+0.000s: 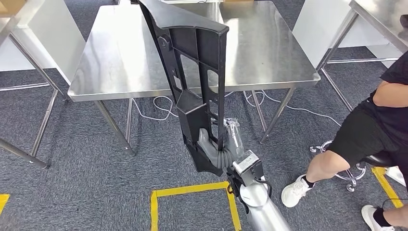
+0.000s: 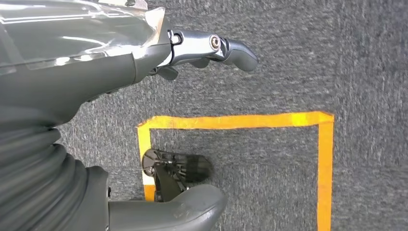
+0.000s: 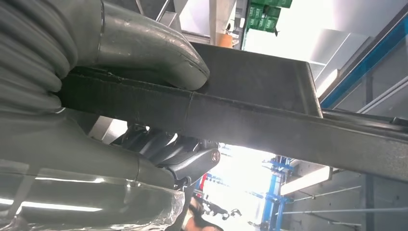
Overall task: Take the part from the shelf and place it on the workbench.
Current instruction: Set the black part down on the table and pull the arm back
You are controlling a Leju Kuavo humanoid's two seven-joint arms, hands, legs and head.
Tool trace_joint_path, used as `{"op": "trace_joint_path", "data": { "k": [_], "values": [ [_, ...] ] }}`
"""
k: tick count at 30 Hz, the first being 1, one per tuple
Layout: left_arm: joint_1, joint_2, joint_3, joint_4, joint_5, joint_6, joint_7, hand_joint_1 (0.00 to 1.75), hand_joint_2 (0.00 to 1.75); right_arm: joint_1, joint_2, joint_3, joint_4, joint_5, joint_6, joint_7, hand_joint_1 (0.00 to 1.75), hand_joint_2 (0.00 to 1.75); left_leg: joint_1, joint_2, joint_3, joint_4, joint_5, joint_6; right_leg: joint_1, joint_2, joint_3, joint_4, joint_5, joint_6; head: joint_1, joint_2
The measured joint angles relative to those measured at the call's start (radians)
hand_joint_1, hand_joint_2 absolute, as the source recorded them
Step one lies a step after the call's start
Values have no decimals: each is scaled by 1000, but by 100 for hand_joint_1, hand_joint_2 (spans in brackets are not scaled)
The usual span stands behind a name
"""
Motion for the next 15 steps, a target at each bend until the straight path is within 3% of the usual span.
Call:
{"op": "trace_joint_path", "data": {
  "k": [2, 3, 4, 5, 7, 9, 10, 12, 13, 14, 15],
  "values": [
    [1, 0, 0, 0, 0, -2, 0, 0, 175, 2, -1, 1, 1, 0, -4, -3, 175, 175, -5, -4, 22, 0, -22, -4, 7, -2, 18, -116, 110, 14, -1, 0],
    [1, 0, 0, 0, 0, -2, 0, 0, 175, 2, -2, 2, 1, 1, -6, -4, 175, 175, -7, -5, 29, 1, -30, -9, 10, -2, 27, -150, 153, 10, -1, 0],
    [0, 0, 0, 1, 0, -2, -1, 0, 175, 3, -2, 2, 2, 1, -7, -6, 175, 175, -8, -6, 33, 2, -36, -14, 14, -1, 30, -165, 179, 0, -1, 0],
    [0, 0, 0, 1, 0, -2, -1, 0, 175, 2, -2, 4, 2, 2, -7, -7, 175, 175, -9, -7, 38, 5, -37, -18, 15, 0, 35, -170, 184, -11, -1, 0],
    [0, 1, 0, 0, 0, -3, -2, 0, 175, 1, -1, 7, 2, 2, -7, -8, 175, 175, -7, -4, 16, 43, -24, -27, 8, 2, 52, -179, 187, -26, 0, 0],
    [-1, 1, 0, 0, -1, -4, -3, 0, 175, -1, 0, 11, 2, 2, -8, -9, 175, 175, -4, -1, -46, 137, -14, -36, 2, 2, 75, -190, 181, -38, 0, 0],
    [0, 1, 0, 0, -1, -5, -3, 0, 175, -2, 1, 12, 2, 2, -8, -9, 175, 175, -1, 0, -84, 192, -25, -42, 3, 2, 84, -192, 175, -45, 0, 0],
    [2, 2, 0, 0, 0, -6, -3, 0, 175, -1, 1, 13, 3, 2, -8, -9, 175, 175, 2, 1, -154, 272, -80, -52, 4, 4, 99, -193, 161, -55, 0, 0],
    [3, 2, 0, 0, 1, -6, -4, 0, 175, 0, 1, 14, 3, 2, -8, -9, 175, 175, 4, 1, -175, 281, -100, -56, 4, 6, 109, -193, 153, -56, 0, 0],
    [3, 2, 0, 0, 2, -6, -4, 0, 175, 0, 1, 15, 4, 2, -8, -9, 175, 175, 6, 2, -180, 262, -100, -58, 4, 8, 120, -193, 145, -55, 0, 0],
    [3, 2, 0, 0, 3, -6, -5, 0, 175, 0, 1, 16, 5, 2, -8, -9, 175, 175, 8, 3, -169, 215, -75, -59, 4, 9, 133, -193, 136, -53, -1, 0]
  ]
}}
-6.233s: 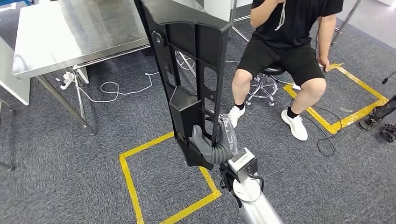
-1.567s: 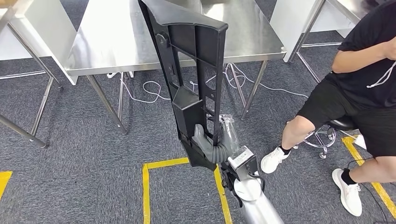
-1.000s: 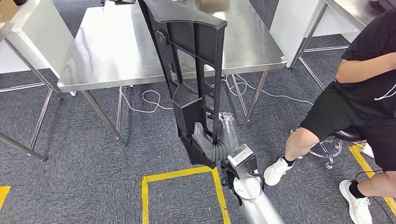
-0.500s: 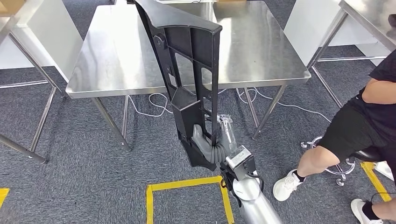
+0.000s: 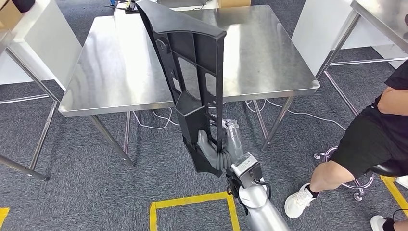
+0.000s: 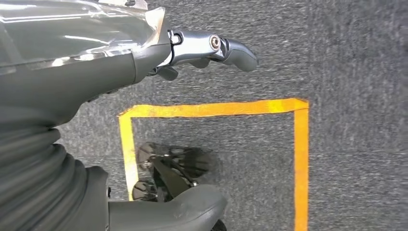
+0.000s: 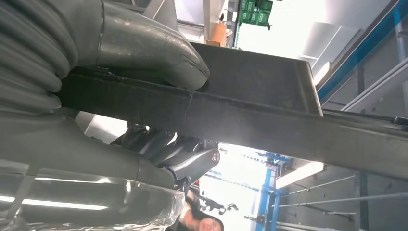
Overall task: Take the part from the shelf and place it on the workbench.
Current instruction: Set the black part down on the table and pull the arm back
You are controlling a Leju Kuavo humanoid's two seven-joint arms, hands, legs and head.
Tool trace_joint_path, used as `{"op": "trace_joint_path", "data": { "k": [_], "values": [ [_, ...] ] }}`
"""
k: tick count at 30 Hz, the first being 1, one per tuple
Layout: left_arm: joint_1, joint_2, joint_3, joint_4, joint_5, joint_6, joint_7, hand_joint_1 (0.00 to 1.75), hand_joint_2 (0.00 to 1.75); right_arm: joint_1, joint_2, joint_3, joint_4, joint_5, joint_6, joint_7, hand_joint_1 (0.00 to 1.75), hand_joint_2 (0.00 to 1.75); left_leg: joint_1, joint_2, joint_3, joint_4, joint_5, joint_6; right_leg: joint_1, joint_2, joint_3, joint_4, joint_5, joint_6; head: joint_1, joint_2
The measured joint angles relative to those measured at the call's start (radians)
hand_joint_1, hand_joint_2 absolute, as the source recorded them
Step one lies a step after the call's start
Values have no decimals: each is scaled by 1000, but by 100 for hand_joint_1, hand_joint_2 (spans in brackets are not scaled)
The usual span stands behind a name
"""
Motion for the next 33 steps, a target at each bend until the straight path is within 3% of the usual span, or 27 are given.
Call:
{"op": "trace_joint_path", "data": {
  "k": [2, 3, 4, 6, 8, 10, 12, 13, 14, 15, 17, 18, 19, 21, 23, 25, 28, 29, 30, 32, 33],
  "values": [
    [0, 0, 0, 0, 1, 0, -1, 0, 175, -2, 0, 1, 1, 0, 0, 0, 175, 175, 0, 2, 48, -131, 90, 8, 2, 1, 23, 1, -21, 7, 0, 0],
    [0, 0, 0, 0, 1, 0, -2, 0, 175, -4, 0, 1, 1, 0, 0, 1, 175, 175, -2, 2, 68, -179, 119, 15, 4, 2, 29, 0, -31, 12, 0, 0],
    [0, 0, 0, 0, 1, 0, -2, 0, 175, -6, 2, 1, 1, -1, 0, 2, 175, 175, -5, 2, 82, -207, 134, 22, 7, 3, 35, -2, -38, 18, 1, 0],
    [-1, 0, 0, 0, 0, 0, -3, 0, 175, -10, 5, 1, 0, -1, 0, 7, 175, 175, -8, 1, 97, -218, 129, 39, 13, 5, 48, 3, -40, 34, 1, 0],
    [-2, -1, 0, 0, -1, 0, -3, 0, 175, -13, 8, 1, -2, -1, -1, 12, 175, 175, -8, 1, 118, -227, 129, 56, 14, 3, 42, 43, -43, 46, 1, 0],
    [-4, -2, 0, 0, -2, 0, -2, 0, 175, -16, 8, 1, -4, 1, -1, 15, 175, 175, -8, 1, 133, -232, 123, 69, 9, 1, -19, 144, -77, 46, 3, 0],
    [-6, -3, 0, 0, -3, 0, -1, 0, 175, -15, 7, 0, -4, 2, -1, 16, 175, 175, -8, 0, 140, -231, 113, 74, 4, 1, -104, 263, -127, 44, 4, 0],
    [-6, -3, 0, 0, -3, 0, -1, 0, 175, -14, 6, 0, -4, 2, -1, 17, 175, 175, -8, 0, 146, -231, 106, 73, 1, 0, -135, 292, -141, 47, 4, 0],
    [-6, -4, 0, 0, -4, 1, -1, 0, 175, -13, 5, 0, -4, 2, -1, 17, 175, 175, -8, -1, 153, -231, 100, 70, -2, 0, -149, 288, -138, 56, 5, 0],
    [-6, -6, 0, 0, -4, 1, -1, 0, 175, -12, 5, 0, -4, 2, -1, 18, 175, 175, -7, -2, 163, -230, 92, 67, -7, -1, -147, 250, -114, 70, 5, 0],
    [-7, -7, 0, 0, -4, 8, 2, 0, 175, -12, 4, 0, -4, 2, -1, 18, 175, 175, -7, -4, 185, -229, 75, 57, -15, -8, -118, 117, -26, 95, 7, 0],
    [-8, -9, 0, 0, -3, 17, 5, 0, 175, -13, 3, -1, -3, 3, 0, 18, 175, 175, -8, -4, 192, -228, 66, 50, -16, -14, -104, 63, 7, 93, 8, 0],
    [-11, -12, 0, 0, -1, 29, 10, 0, 175, -14, 2, -1, -3, 3, 0, 18, 175, 175, -10, -4, 197, -227, 57, 43, -15, -18, -94, 30, 30, 84, 8, 0],
    [-16, -19, 1, 0, 2, 50, 17, 0, 175, -16, 0, -2, -1, 4, 2, 18, 175, 175, -9, -2, 204, -218, 46, 29, -14, -19, -84, 17, 34, 51, 7, 0],
    [-21, -25, 1, 0, 3, 60, 21, 0, 175, -19, 0, -4, -1, 4, 3, 17, 175, 175, -2, 1, 202, -192, 36, 19, -18, -14, -64, 14, 33, 32, 6, 0],
    [-25, -31, 1, 0, 3, 63, 22, 0, 175, -24, 0, -5, 0, 4, 7, 14, 175, 175, 2, 3, 161, -113, 8, 11, -17, -13, -43, 12, 24, 18, 5, 0],
    [-25, -35, 3, 0, 5, 65, 21, 0, 175, -30, 0, -5, 3, 16, 18, 13, 175, 175, 2, 3, 46, 50, -46, 6, -12, -9, -26, 13, 5, 7, 4, 0],
    [-25, -35, 3, 0, 7, 66, 21, 0, 175, -33, 0, -5, 5, 26, 19, 15, 175, 175, 2, 3, 24, 61, -41, 7, -11, -7, -17, 13, -3, 8, 3, 0],
    [-25, -36, 4, 0, 9, 66, 20, 0, 175, -38, 0, -4, 7, 39, 19, 19, 175, 175, 2, 3, 20, 35, -16, 9, -10, -5, -6, 13, -12, 9, 3, 0],
    [-24, -36, 5, 0, 11, 66, 20, 0, 175, -61, 0, -1, 10, 70, 18, 31, 175, 175, 2, 3, 52, -87, 74, 18, -9, -3, 18, 12, -32, 15, 3, 0],
    [-25, -36, 5, 0, 11, 65, 20, 0, 175, -77, 0, 2, 11, 85, 18, 40, 175, 175, -1, 4, 68, -140, 95, 23, -8, -2, 28, 12, -42, 19, 4, 0]
  ]
}}
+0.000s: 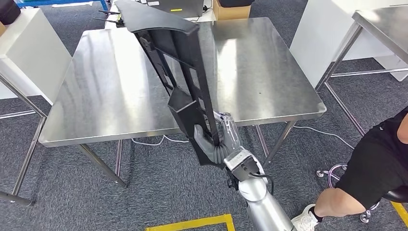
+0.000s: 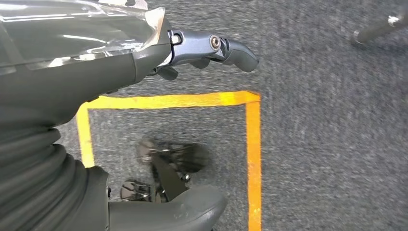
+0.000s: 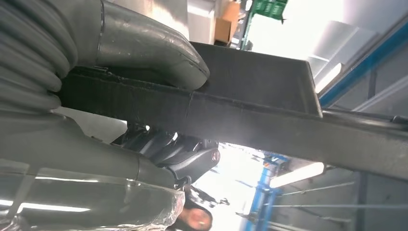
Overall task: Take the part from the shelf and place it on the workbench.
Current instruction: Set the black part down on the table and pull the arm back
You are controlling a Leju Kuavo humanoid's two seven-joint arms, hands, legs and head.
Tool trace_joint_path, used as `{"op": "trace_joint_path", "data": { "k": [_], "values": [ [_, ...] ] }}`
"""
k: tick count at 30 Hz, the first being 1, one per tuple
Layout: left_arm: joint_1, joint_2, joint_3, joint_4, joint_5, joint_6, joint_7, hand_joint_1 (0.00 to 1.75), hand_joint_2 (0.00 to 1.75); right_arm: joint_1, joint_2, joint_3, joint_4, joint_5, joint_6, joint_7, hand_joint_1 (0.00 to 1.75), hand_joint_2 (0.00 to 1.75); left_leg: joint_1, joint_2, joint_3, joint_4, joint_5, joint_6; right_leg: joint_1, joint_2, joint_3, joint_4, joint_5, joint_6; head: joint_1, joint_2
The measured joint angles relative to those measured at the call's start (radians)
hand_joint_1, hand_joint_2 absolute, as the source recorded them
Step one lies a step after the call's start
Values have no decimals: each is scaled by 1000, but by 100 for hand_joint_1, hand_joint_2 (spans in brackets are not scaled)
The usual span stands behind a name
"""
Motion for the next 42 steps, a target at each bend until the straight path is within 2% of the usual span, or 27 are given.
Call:
{"op": "trace_joint_path", "data": {
  "k": [2, 3, 5, 6, 8, 10, 11, 12, 13, 15, 16, 17, 19, 20, 22, 24, 26, 27, 28, 30, 32, 35, 37, 38, 39, 41, 42],
  "values": [
    [0, -1, 1, 0, 0, -3, 0, 0, 175, -35, 0, 8, 1, 29, 0, 23, 175, 175, -7, -1, 21, -47, 3, 12, 5, 2, 11, 0, -14, 13, 0, 0],
    [0, -2, 1, 0, 0, -4, 0, 0, 175, -51, 0, 13, 1, 43, 0, 37, 175, 175, -9, -1, 28, -47, -11, 18, 9, 3, 20, 1, -17, 21, 0, 0],
    [1, -5, 2, 0, 0, -7, -1, 0, 175, -81, 1, 23, 1, 68, -1, 63, 175, 175, -7, -3, 50, -57, -4, 32, 12, 2, 27, 16, -26, 32, 1, 0],
    [-1, -6, 2, 0, -1, -9, -1, 0, 175, -97, 1, 27, 1, 78, -1, 73, 175, 175, -7, -3, 60, -58, -7, 38, 12, 2, 15, 41, -34, 35, 2, 0],
    [-5, -8, 2, 0, -5, -12, -2, 0, 175, -127, 1, 35, 3, 92, -2, 87, 175, 175, -6, -4, 73, -60, -15, 47, 10, 1, -51, 148, -61, 34, 4, 0],
    [-7, -8, 2, 0, -9, -12, 0, 0, 175, -142, 1, 42, 9, 102, -4, 97, 175, 175, -7, -7, 87, -60, -30, 51, 10, 1, -143, 261, -95, 31, 4, 0],
    [-6, -8, 2, 0, -10, -12, 2, 0, 175, -144, 1, 45, 13, 107, -4, 102, 175, 175, -7, -9, 97, -60, -39, 51, 10, 1, -175, 283, -105, 31, 4, 0],
    [-6, -9, 2, 0, -10, -12, 4, 0, 175, -146, 0, 47, 18, 114, -5, 106, 175, 175, -7, -12, 110, -60, -49, 50, 10, 1, -191, 271, -98, 34, 4, 0],
    [-6, -10, 2, 0, -11, -11, 6, 0, 175, -149, 0, 50, 23, 121, -5, 109, 175, 175, -8, -14, 124, -60, -60, 48, 11, 1, -193, 229, -72, 39, 4, 0],
    [-5, -11, 2, 0, -11, -10, 7, 0, 175, -160, 0, 55, 31, 134, -6, 113, 175, 175, -9, -17, 151, -59, -83, 42, 11, -3, -180, 105, 26, 51, 5, 0],
    [-5, -12, 2, 1, -11, -8, 8, 0, 175, -168, 0, 59, 37, 142, -8, 117, 175, 175, -10, -19, 160, -60, -94, 37, 12, -8, -173, 61, 63, 47, 5, 0],
    [-4, -13, 2, 1, -11, -7, 8, 0, 175, -174, 0, 63, 43, 150, -11, 121, 175, 175, -11, -19, 167, -62, -103, 30, 15, -11, -165, 36, 90, 39, 5, 0],
    [-3, -14, 2, 2, -11, -5, 8, 0, 175, -184, 1, 70, 52, 163, -17, 127, 175, 175, -12, -18, 181, -62, -110, 19, 15, -10, -150, 23, 95, 14, 5, 0],
    [-3, -14, 2, 2, -11, -4, 9, 0, 175, -188, 2, 72, 53, 166, -19, 129, 175, 175, -10, -16, 184, -56, -113, 15, 12, -7, -138, 18, 97, 6, 5, 0],
    [-4, -14, 2, 2, -12, -4, 8, 0, 175, -198, 7, 75, 55, 169, -20, 130, 175, 175, -6, -10, 160, -1, -127, 6, 5, -6, -115, 11, 89, -10, 4, 0],
    [-5, -15, 1, 1, -13, -4, 7, 0, 175, -205, 11, 78, 58, 171, -21, 132, 175, 175, -3, -6, 85, 116, -162, -6, 4, -5, -96, 10, 75, -21, 2, 0],
    [-3, -15, 1, 1, -14, -4, 8, 0, 175, -207, 12, 84, 65, 182, -22, 139, 175, 175, 0, -6, 2, 205, -191, -15, 5, -3, -78, 10, 57, -22, 2, 0],
    [-3, -15, 1, 1, -15, -4, 8, 0, 175, -209, 12, 87, 71, 195, -25, 146, 175, 175, 1, -5, -22, 207, -185, -17, 5, -1, -66, 10, 46, -21, 2, 0],
    [-2, -15, 1, 1, -16, -4, 8, 0, 175, -213, 12, 91, 78, 214, -31, 155, 175, 175, 2, -4, -30, 175, -158, -16, 5, 1, -52, 10, 36, -19, 2, 0],
    [-2, -15, 1, 1, -19, -4, 9, 0, 175, -231, 13, 102, 104, 261, -48, 176, 175, 175, 1, -2, -13, 52, -52, -7, 5, 3, -26, 10, 13, -13, 1, 0],
    [-2, -14, 1, 1, -25, -5, 12, 0, 175, -256, 17, 114, 140, 305, -64, 196, 175, 175, -5, -1, 3, -33, 12, 8, 9, 5, -12, 7, -5, -2, 1, 0],
    [-4, -14, 1, 1, -31, -6, 16, 0, 175, -284, 23, 132, 184, 365, -73, 224, 175, 175, -10, 0, 15, -53, 15, 23, 16, 8, -1, 2, -11, 13, 2, 0],
    [-5, -16, 0, 1, -34, -6, 17, 0, 175, -311, 33, 147, 226, 417, -75, 243, 175, 175, -7, 0, 33, -65, 18, 32, 19, 6, -2, 18, -15, 23, 2, 0],
    [-7, -17, -1, 1, -35, -6, 18, 0, 175, -329, 38, 157, 252, 445, -77, 253, 175, 175, -5, 0, 44, -70, 18, 37, 18, 5, -19, 47, -20, 26, 2, 0],
    [-10, -18, -2, 1, -35, -4, 18, 0, 175, -347, 43, 168, 279, 472, -80, 263, 175, 175, -3, -1, 52, -74, 16, 41, 16, 3, -53, 98, -29, 28, 2, 0],
    [-16, -18, -3, 1, -38, 1, 19, 0, 175, -377, 49, 191, 346, 529, -90, 288, 175, 175, -4, -4, 60, -77, 7, 47, 14, 2, -144, 221, -63, 24, 3, 0],
    [-17, -18, -4, 1, -41, 0, 20, 0, 175, -388, 51, 201, 383, 557, -97, 302, 175, 175, -4, -7, 65, -77, 1, 47, 13, 2, -184, 261, -79, 23, 3, 0]
  ]
}}
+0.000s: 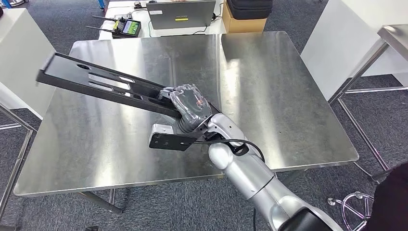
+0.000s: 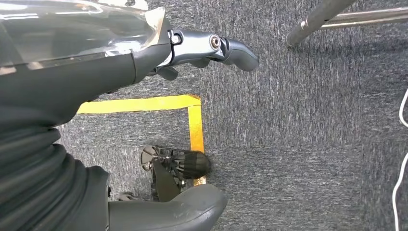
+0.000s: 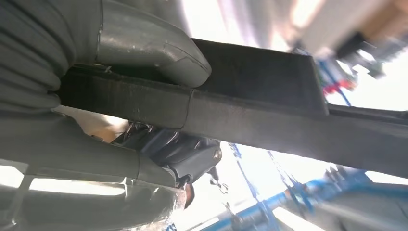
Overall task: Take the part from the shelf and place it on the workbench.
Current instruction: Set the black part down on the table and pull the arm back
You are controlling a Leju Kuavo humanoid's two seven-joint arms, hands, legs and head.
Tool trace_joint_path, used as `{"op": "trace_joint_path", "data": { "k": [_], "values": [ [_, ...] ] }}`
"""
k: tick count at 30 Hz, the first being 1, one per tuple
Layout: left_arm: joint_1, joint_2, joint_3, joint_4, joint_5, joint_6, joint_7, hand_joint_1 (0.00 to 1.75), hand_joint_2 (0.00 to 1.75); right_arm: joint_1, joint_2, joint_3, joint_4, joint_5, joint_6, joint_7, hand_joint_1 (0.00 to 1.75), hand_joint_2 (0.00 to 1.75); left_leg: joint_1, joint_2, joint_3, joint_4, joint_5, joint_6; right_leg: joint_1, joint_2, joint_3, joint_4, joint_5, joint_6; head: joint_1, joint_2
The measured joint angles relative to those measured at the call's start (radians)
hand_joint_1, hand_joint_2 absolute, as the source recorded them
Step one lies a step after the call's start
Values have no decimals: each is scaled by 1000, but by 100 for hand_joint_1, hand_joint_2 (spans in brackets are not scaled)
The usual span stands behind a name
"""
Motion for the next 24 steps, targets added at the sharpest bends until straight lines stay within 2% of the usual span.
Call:
{"op": "trace_joint_path", "data": {
  "k": [1, 2, 4, 5, 6, 7, 8, 9, 12, 20, 24],
  "values": [
    [0, 0, -1, 0, -4, -4, 1, 0, 175, -9, 3, 10, 40, 30, -8, 14, 175, 175, 0, -3, 7, 0, -7, -1, 0, 0, -25, 9, -2, 2, 0, 0],
    [1, 1, -2, 0, -7, -12, 1, 0, 175, -17, 7, 18, 78, 56, -15, 26, 175, 175, 0, -6, 16, 0, -14, -3, -1, 0, -33, -17, 19, 11, 0, 0],
    [2, 3, -4, 0, -10, -23, 2, 0, 175, -35, 15, 29, 144, 88, -24, 37, 175, 175, 0, -9, 36, 0, -29, -9, -5, -3, -13, -138, 112, 34, 0, 0],
    [3, 4, -5, 0, -11, -25, 2, 0, 175, -45, 19, 31, 173, 95, -27, 38, 175, 175, -1, -11, 44, 1, -36, -14, -5, -7, -2, -195, 150, 34, 0, 0],
    [2, 6, -7, 0, -13, -26, 2, 0, 175, -57, 24, 35, 204, 101, -30, 37, 175, 175, -3, -12, 48, 2, -44, -20, -5, -9, 10, -231, 176, 26, 1, 0],
    [2, 7, -10, 0, -15, -26, 4, 0, 175, -68, 29, 38, 238, 109, -33, 37, 175, 175, -4, -13, 50, 5, -48, -27, -5, -10, 15, -249, 190, 13, 1, 0],
    [2, 9, -13, 0, -17, -27, 6, 0, 175, -77, 34, 41, 270, 119, -36, 37, 175, 175, -5, -13, 51, 7, -54, -29, -5, -10, 21, -251, 193, 1, 1, 0],
    [2, 12, -16, 0, -20, -27, 8, 0, 175, -86, 39, 44, 301, 128, -40, 37, 175, 175, -5, -11, 52, 7, -56, -25, -5, -8, 27, -253, 202, -2, 0, 0],
    [3, 15, -20, 0, -26, -31, 11, 0, 175, -111, 53, 50, 382, 150, -50, 38, 175, 175, -2, -5, 59, 2, -59, -6, -4, -3, 31, -255, 207, -2, -2, 0],
    [-11, 17, -42, 0, -42, -48, 27, 0, 175, -187, 72, 68, 610, 244, -70, 131, 175, 175, -1, 2, 67, -12, -60, -10, 1, 2, 31, -255, 202, -10, -2, 0],
    [-18, 17, -46, 0, -42, -54, 29, 0, 175, -210, 72, 70, 691, 267, -68, 169, 175, 175, 0, 4, 67, -13, -59, -26, 3, 2, 31, -255, 204, -14, -2, 0]
  ]
}}
